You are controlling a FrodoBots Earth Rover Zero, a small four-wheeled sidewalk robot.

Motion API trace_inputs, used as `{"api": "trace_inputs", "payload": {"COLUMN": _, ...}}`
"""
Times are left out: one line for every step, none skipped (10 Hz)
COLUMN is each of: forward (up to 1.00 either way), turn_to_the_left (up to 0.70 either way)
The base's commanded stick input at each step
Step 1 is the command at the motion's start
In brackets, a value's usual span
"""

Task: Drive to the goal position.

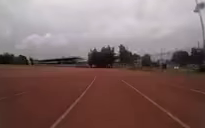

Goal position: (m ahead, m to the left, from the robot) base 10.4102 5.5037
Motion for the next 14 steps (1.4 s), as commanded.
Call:
{"api": "trace_inputs", "payload": {"forward": 0.7, "turn_to_the_left": 0.0}}
{"api": "trace_inputs", "payload": {"forward": 0.7, "turn_to_the_left": 0.0}}
{"api": "trace_inputs", "payload": {"forward": 0.7, "turn_to_the_left": 0.0}}
{"api": "trace_inputs", "payload": {"forward": 0.7, "turn_to_the_left": 0.0}}
{"api": "trace_inputs", "payload": {"forward": 0.7, "turn_to_the_left": 0.0}}
{"api": "trace_inputs", "payload": {"forward": 0.7, "turn_to_the_left": 0.0}}
{"api": "trace_inputs", "payload": {"forward": 0.7, "turn_to_the_left": 0.0}}
{"api": "trace_inputs", "payload": {"forward": 0.7, "turn_to_the_left": 0.0}}
{"api": "trace_inputs", "payload": {"forward": 0.7, "turn_to_the_left": 0.0}}
{"api": "trace_inputs", "payload": {"forward": 0.7, "turn_to_the_left": 0.0}}
{"api": "trace_inputs", "payload": {"forward": 0.7, "turn_to_the_left": 0.0}}
{"api": "trace_inputs", "payload": {"forward": 0.7, "turn_to_the_left": 0.0}}
{"api": "trace_inputs", "payload": {"forward": 0.7, "turn_to_the_left": 0.0}}
{"api": "trace_inputs", "payload": {"forward": 0.7, "turn_to_the_left": 0.0}}
